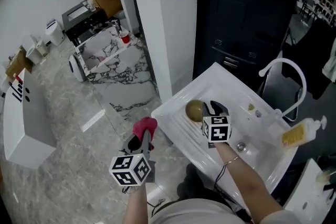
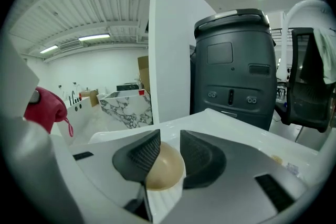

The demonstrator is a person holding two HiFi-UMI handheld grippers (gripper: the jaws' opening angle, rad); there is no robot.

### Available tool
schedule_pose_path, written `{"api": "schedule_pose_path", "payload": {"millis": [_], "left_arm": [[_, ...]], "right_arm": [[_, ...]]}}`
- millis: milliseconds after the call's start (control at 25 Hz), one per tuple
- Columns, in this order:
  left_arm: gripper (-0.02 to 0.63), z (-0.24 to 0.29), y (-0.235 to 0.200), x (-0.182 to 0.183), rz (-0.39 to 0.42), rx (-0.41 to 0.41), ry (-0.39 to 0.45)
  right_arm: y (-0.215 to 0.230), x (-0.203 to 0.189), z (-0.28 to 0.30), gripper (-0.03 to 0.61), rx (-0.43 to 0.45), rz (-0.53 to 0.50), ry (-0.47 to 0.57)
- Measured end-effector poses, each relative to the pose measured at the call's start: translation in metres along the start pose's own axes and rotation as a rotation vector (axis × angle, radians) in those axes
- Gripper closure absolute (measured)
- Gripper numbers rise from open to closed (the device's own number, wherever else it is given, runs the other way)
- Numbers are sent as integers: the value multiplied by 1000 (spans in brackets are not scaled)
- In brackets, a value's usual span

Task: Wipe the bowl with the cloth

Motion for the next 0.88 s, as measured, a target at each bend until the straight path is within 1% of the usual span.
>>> {"api": "schedule_pose_path", "payload": {"millis": [280,600,880], "left_arm": [[571,-12,6,-5,11,-3,8],[571,-28,11,-11,35,-7,21],[571,-39,13,-14,58,-2,35]], "right_arm": [[-28,23,-45,465,60,-47,105],[-67,35,-102,474,162,-23,193],[-88,36,-141,538,186,-35,246]]}}
Point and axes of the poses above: the fingertips, and each gripper's own axes: z forward along the fingers, y to its right, x out of its top, the point moved 2 cm from there along -z, backward along the fingers, and after that the axes turned 13 degrees about x, right-handed, at the moved point
